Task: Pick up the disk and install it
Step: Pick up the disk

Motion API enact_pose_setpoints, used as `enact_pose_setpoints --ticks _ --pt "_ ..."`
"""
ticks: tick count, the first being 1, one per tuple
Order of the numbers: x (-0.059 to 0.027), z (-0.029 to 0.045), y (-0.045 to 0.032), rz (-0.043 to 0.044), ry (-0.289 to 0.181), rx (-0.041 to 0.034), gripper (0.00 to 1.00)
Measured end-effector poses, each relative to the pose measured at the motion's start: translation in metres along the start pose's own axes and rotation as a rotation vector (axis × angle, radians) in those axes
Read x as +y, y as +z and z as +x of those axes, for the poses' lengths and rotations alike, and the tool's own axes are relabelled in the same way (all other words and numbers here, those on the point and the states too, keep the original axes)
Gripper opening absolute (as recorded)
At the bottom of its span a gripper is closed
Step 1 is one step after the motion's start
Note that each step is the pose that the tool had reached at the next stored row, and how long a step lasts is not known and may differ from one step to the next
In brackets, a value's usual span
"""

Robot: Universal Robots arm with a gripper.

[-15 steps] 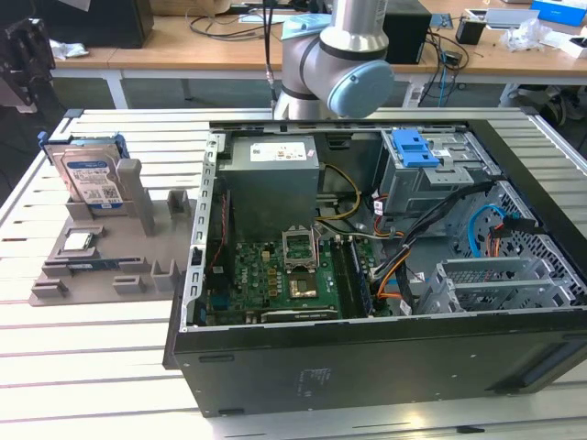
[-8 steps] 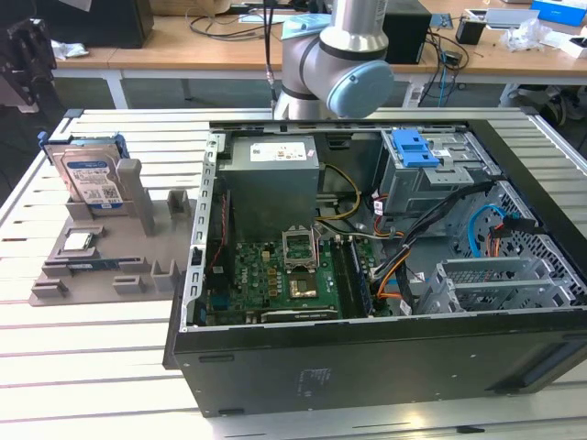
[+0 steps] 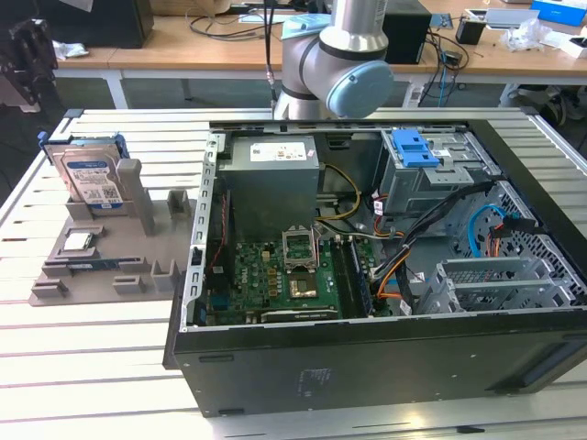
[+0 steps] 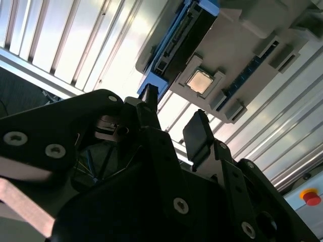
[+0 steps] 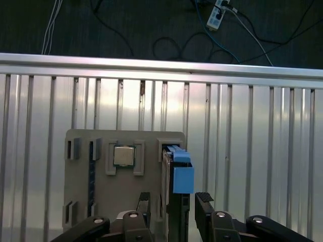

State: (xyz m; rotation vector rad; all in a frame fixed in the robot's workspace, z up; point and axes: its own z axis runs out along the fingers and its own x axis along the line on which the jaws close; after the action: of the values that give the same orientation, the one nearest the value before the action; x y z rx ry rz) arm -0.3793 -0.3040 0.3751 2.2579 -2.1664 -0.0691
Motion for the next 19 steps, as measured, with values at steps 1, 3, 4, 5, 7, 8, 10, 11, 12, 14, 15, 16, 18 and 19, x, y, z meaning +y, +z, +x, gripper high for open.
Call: enact_pose_setpoints --ticks 1,3,4,5,7,8,10,11,12,14,15,16,18,19 --pt "0.0000 -0.0004 0.0003 0.0000 0.000 0.0000 0.48" --pt "-0.0002 -0.0015 0.0016 0.0000 0.000 0.0000 0.48" --pt "-0.0002 -0.0020 0.0024 0.0002 0.000 0.0000 0.48" --pt "-0.0004 -0.0028 0.0041 0.0001 0.000 0.0000 0.48" --pt "-0.0011 -0.0041 0.0084 -0.0001 0.000 0.0000 0.48" --pt "-0.0015 -0.0045 0.0097 -0.0001 0.000 0.0000 0.48" --pt "-0.0020 -0.0053 0.0133 -0.0001 -0.001 0.0001 0.48" --pt "-0.0021 -0.0054 0.0146 -0.0001 -0.001 0.0000 0.48" --pt "-0.0022 -0.0055 0.0156 0.0000 -0.001 0.0000 0.48" --pt "-0.0022 -0.0055 0.0173 -0.0001 -0.001 0.0001 0.48" --pt "-0.0022 -0.0055 0.0181 0.0000 -0.001 0.0000 0.48" --pt "-0.0022 -0.0055 0.0187 -0.0001 -0.001 0.0000 0.48" --pt "-0.0023 -0.0055 0.0200 0.0000 -0.001 0.0000 0.48" --pt "-0.0023 -0.0054 0.0208 0.0000 -0.001 0.0000 0.48"
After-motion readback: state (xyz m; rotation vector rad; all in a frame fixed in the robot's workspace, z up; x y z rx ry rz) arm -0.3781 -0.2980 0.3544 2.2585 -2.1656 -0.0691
